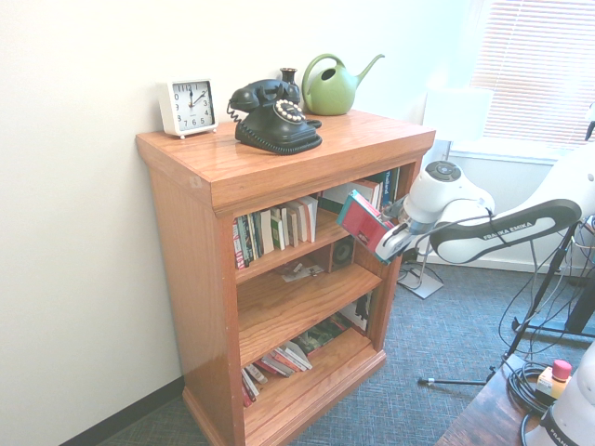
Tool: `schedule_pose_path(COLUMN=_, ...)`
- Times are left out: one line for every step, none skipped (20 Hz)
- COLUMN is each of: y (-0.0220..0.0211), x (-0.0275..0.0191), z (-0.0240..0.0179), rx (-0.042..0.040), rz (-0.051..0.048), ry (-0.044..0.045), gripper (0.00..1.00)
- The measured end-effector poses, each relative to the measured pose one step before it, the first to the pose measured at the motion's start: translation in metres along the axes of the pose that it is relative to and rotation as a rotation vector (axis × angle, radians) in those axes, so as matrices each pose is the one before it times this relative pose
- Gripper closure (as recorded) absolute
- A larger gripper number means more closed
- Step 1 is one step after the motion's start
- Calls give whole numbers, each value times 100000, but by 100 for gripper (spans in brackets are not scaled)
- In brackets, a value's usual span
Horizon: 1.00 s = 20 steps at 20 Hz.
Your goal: Organize the shelf
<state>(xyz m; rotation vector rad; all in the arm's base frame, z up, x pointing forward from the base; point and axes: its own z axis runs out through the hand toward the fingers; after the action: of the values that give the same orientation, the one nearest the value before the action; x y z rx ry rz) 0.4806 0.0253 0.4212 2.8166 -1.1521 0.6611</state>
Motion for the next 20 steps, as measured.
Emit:
schedule_pose_path(y=-519, x=435, z=502, rx=1055, rz=-441, ry=-2161, gripper=100)
schedule_pose_path(y=-482, x=392, z=502, rx=827, rz=-554, ry=-1443, gripper=100)
schedule_pose_path(y=-477, x=362, z=440, rx=586, rz=-159, ry=-853, gripper=100)
schedule_pose_path(y=-446, x=306, z=358, rx=619, rz=-96, ry=-487, gripper=100)
schedule_pose_path(y=-425, x=247, z=297, rx=728, rz=-109, ry=-291, gripper=100)
schedule_pose_path(y=-421, x=295, z=157, rx=984, rz=-118, ry=166, gripper=100)
schedule_pose_path(y=-299, x=253, z=130, rx=993, rz=76, ry=381, gripper=100)
schedule_pose_path(y=-296, x=304, z=52, rx=1291, rz=86, ry=756, gripper=100)
schedule_pose_path(y=-237, x=247, z=93, rx=1283, rz=-157, ry=775, gripper=100)
schedule_pose_path(y=-194, x=178, z=144, rx=1314, rz=-285, ry=756, gripper=100)
schedule_pose_path(y=-179, x=92, z=263, rx=1175, rz=-458, ry=722, gripper=100)
schedule_pose_path(y=-112, x=-29, z=341, rx=872, rz=-783, ry=693, gripper=100)
schedule_pose_path(y=-83, x=-48, z=374, rx=713, rz=-1012, ry=752, gripper=100)
schedule_pose_path(y=-32, x=-53, z=405, rx=345, rz=-822, ry=747, gripper=100)
schedule_pose_path(y=-52, x=-39, z=427, rx=200, rz=-539, ry=854, gripper=100)
schedule_pose_path(y=-98, x=-32, z=371, rx=-89, rz=-347, ry=576, gripper=100)
schedule_pose_path(y=-187, x=-6, z=209, rx=-4, rz=-197, ry=692, gripper=100)
schedule_pose_path(y=-215, x=20, z=76, rx=-91, rz=-72, ry=549, gripper=100)
schedule_pose_path(y=-193, x=-6, z=22, rx=35, rz=172, ry=295, gripper=100)
schedule_pose_path(y=-151, x=40, z=9, rx=123, rz=192, ry=165, gripper=100)
